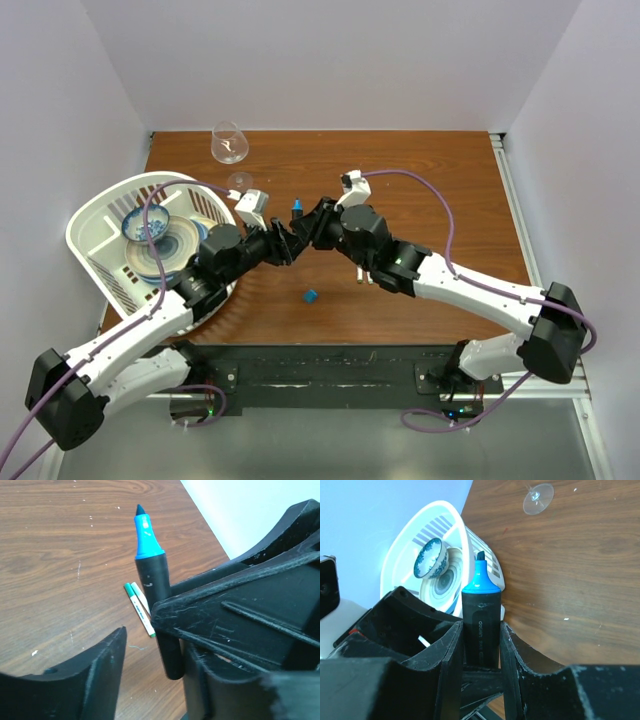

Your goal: Insert the pens into the pen caps

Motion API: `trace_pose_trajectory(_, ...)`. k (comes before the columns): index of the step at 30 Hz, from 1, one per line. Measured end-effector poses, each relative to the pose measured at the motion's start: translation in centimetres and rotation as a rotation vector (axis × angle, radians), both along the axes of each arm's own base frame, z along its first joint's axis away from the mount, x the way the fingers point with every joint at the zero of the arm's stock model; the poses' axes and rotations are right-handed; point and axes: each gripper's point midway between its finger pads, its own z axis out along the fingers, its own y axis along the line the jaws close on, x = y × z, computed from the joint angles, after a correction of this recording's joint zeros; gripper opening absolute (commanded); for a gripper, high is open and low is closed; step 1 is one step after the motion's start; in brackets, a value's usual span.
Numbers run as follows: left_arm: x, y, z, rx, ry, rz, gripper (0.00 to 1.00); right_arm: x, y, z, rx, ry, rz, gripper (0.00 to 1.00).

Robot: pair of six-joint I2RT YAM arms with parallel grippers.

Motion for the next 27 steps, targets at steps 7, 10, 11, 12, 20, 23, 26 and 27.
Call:
trace_pose_trajectory(7,-0.8,0.1,1.3,-0.020,-0.035,-0.019,0.03,-1.0,0.5,0.8,0.027,-0.026,0.007,0.07)
trace_pose_trajectory(10,-1.1,0.2,1.4,-0.007,-0.048,-0.032,0.00,-1.4,0.5,0.9,0.044,-0.035,0.021,0.24)
trace_pose_trajectory(11,-1.2,0.2,1.4,-0.007,-0.047,-0.036,0.00,-1.6,0.5,0.9,0.045,-0.036,0.028,0.31)
trace_pose_trajectory(12,-1.3,0.1,1.4,-0.007,-0.045,-0.043,0.00,-1.7,0.4,0.9,0.045,-0.038,0.032,0.39)
trace_pose_trajectory(20,-3.4,-0.2,3.1,-0.043,-0.103,-0.143,0.00,-3.8,-1.1,3.1,0.054,-0.104,0.091,0.61)
trace_pose_trajectory(23,-4.8,-0.2,4.0,-0.075,-0.141,-0.200,0.00,-4.3,-1.5,4.2,0.056,-0.138,0.110,0.60)
trace_pose_trajectory(26,-6.3,-0.6,4.6,-0.101,-0.165,-0.276,0.00,-4.6,-1.4,4.4,0.047,-0.153,0.133,0.52)
trace_pose_trajectory(27,-6.7,-0.8,4.6,-0.106,-0.169,-0.299,0.00,-4.8,-1.2,4.4,0.047,-0.156,0.150,0.49)
